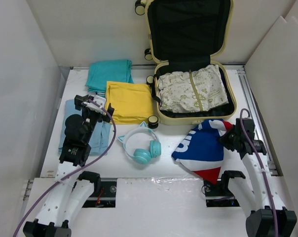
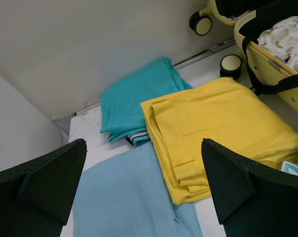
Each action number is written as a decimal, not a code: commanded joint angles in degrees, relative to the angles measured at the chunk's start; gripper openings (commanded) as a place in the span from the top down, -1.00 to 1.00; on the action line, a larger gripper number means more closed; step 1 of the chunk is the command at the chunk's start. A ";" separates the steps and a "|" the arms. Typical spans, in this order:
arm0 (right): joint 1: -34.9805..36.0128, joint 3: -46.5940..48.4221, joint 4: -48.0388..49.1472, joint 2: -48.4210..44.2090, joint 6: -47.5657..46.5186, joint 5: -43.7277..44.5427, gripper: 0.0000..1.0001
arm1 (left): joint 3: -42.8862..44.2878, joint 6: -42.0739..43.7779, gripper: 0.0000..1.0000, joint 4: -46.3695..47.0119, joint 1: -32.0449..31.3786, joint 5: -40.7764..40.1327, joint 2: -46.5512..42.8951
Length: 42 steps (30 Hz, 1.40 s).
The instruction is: Pack the luggage
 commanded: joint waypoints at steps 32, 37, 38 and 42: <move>7.41 41.42 25.69 17.73 18.37 -4.81 1.00 | 1.34 0.73 -1.00 2.68 0.19 0.69 1.56; 11.28 45.99 42.71 31.24 27.49 2.71 1.00 | 1.87 0.11 -1.00 0.21 0.19 0.17 1.56; 11.29 46.61 44.59 33.11 29.00 3.49 1.00 | 1.87 -0.41 -1.00 -0.48 0.19 0.16 1.56; 13.92 45.22 54.52 38.66 36.91 12.53 1.00 | 1.87 -0.41 -1.00 -1.72 0.19 -0.89 1.56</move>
